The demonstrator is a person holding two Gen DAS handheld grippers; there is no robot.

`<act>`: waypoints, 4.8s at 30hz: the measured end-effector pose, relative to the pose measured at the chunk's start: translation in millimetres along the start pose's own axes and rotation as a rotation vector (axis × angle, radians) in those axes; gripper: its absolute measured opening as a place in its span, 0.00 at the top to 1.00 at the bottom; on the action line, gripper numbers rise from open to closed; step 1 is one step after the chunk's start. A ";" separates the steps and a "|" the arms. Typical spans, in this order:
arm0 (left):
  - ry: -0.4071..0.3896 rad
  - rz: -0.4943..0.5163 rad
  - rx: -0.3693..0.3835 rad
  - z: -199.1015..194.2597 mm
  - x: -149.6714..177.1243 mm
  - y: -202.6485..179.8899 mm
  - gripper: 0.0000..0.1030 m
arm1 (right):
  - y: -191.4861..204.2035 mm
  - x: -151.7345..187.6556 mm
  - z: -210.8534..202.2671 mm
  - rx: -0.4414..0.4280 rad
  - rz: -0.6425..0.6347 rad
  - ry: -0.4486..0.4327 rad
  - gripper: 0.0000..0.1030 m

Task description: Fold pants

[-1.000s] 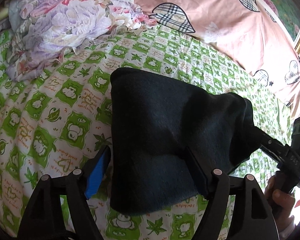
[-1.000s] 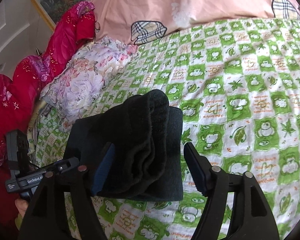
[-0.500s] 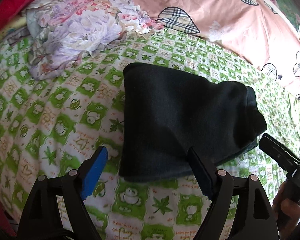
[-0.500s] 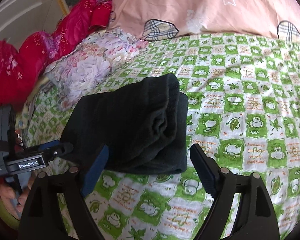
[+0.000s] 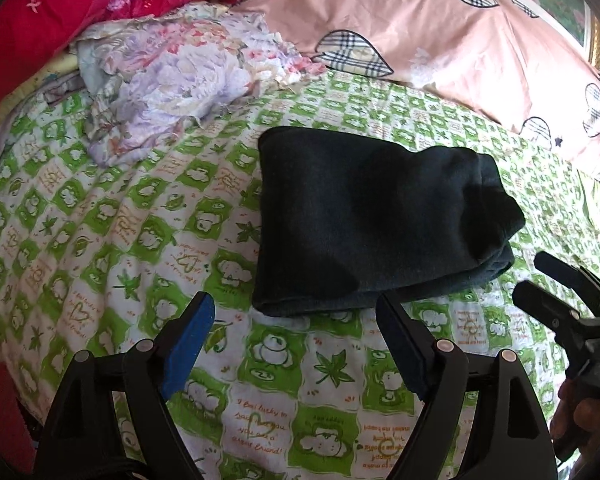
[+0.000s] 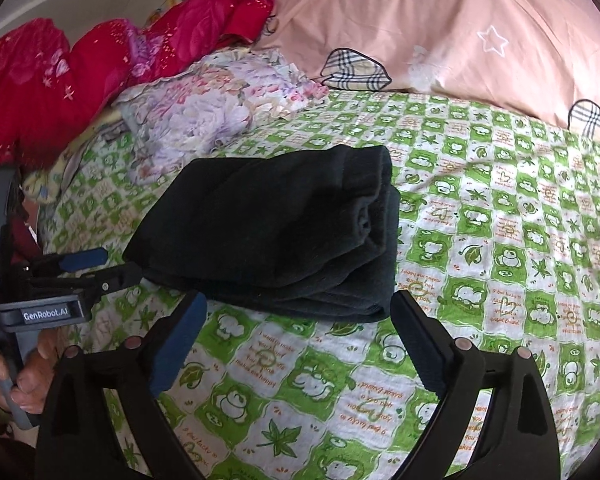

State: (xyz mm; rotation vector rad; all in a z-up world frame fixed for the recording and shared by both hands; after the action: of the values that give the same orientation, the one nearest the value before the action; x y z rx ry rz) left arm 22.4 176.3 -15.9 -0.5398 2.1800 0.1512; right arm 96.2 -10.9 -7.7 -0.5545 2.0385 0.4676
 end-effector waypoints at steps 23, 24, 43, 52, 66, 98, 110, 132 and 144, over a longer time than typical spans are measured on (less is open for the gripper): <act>-0.047 0.063 -0.033 -4.2 7.3 -1.5 0.16 | 8.2 5.3 1.1 0.042 -0.019 -0.059 0.06; -0.046 0.065 -0.035 -4.0 7.5 -1.2 0.16 | 9.0 5.8 0.6 0.040 -0.020 -0.062 0.06; -0.051 0.087 -0.056 -3.7 8.4 0.3 0.14 | 16.5 14.3 17.4 0.017 -0.021 -0.095 0.04; -0.058 0.090 -0.059 -4.3 8.9 0.4 0.14 | 15.6 20.0 20.0 0.049 -0.026 -0.087 0.04; -0.059 0.087 -0.066 -4.9 10.1 -0.8 0.12 | 16.2 22.3 20.6 0.061 -0.034 -0.085 0.01; -0.049 0.095 -0.054 -2.1 11.0 -1.5 0.11 | 16.1 23.6 22.2 0.058 -0.025 -0.074 0.01; -0.049 0.098 -0.051 -2.4 11.1 -1.6 0.11 | 15.9 23.7 22.1 0.059 -0.025 -0.075 0.01; -0.052 0.093 -0.008 -4.4 -5.3 -3.5 0.11 | 9.5 -5.1 4.9 0.068 0.005 -0.097 0.01; -0.053 0.104 -0.006 -7.6 -13.2 -11.2 0.10 | 11.1 -13.3 0.5 0.046 0.021 -0.101 0.01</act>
State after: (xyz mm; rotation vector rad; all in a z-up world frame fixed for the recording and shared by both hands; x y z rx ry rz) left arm 28.8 168.3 0.1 -0.4212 2.1572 0.2254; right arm 96.5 1.1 4.7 -0.4735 1.9549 0.4514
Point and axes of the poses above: each gripper's, at about its wrist camera, not at the fingertips, and z roughly the way its jaws point, y to its left, x to its underside, the point moved 4 cm from there along z, roughly the way its jaws point, and after that the axes turned 8 degrees about -y, right-handed, at the moved point
